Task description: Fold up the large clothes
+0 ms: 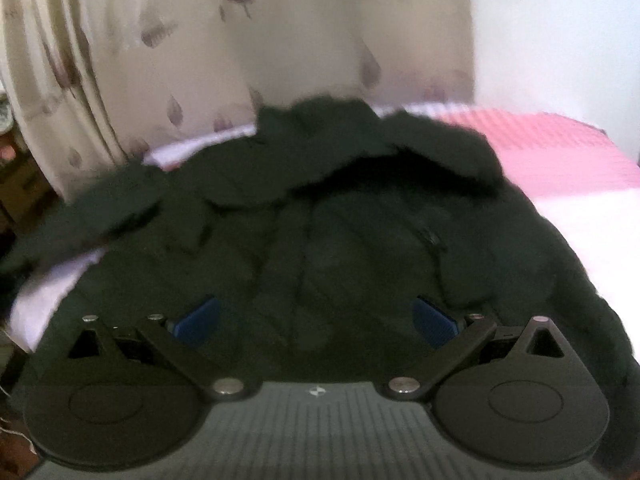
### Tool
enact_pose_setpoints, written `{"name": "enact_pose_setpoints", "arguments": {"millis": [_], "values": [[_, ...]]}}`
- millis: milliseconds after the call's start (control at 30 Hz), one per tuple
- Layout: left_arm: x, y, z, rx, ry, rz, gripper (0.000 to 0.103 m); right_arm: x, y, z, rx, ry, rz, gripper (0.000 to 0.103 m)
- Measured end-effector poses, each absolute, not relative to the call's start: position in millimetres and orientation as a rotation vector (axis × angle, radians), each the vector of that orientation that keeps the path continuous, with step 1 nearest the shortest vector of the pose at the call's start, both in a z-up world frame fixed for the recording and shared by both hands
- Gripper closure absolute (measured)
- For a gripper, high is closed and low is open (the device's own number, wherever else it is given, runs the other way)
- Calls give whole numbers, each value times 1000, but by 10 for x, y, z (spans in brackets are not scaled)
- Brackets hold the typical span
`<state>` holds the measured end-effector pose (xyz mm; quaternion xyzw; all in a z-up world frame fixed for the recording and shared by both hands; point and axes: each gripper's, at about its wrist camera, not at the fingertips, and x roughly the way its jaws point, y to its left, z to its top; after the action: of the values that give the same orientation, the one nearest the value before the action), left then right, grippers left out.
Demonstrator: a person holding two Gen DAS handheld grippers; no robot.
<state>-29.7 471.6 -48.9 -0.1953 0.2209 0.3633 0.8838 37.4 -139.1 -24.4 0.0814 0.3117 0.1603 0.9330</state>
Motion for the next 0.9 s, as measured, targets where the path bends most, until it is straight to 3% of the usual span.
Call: {"name": "enact_pose_setpoints", "arguments": {"millis": [67, 100, 167, 233, 367, 400, 567, 700, 767, 867, 900], "values": [[-325, 4678, -541, -384, 487, 786, 79, 379, -1307, -229, 103, 590, 349, 0], [-338, 4615, -549, -376, 475, 799, 72, 387, -1249, -227, 59, 577, 359, 0], [-353, 4485, -537, -373, 445, 786, 50, 427, -1099, -217, -48, 551, 397, 0], [-301, 4336, -478, -368, 390, 774, 21, 511, -935, -196, -157, 512, 410, 0], [-163, 3791, -220, -331, 269, 679, 12, 858, -658, -204, -290, 460, 472, 0], [-106, 3639, -167, -329, 254, 634, 2, 994, -574, -221, -311, 457, 479, 0], [386, 2981, -180, -369, 260, 405, 1, 1469, -45, -458, -493, 401, 479, 0], [889, 2519, -458, -295, 321, 291, 1, 1751, 293, -679, -594, 378, 476, 0], [1029, 2385, -648, -259, 332, 254, 1, 1909, 431, -818, -683, 369, 419, 5], [1154, 2301, -926, -217, 372, 235, 1, 2110, 464, -915, -705, 374, 388, 20], [1163, 2297, -986, -218, 383, 228, 1, 2174, 441, -917, -691, 393, 393, 40]]}}
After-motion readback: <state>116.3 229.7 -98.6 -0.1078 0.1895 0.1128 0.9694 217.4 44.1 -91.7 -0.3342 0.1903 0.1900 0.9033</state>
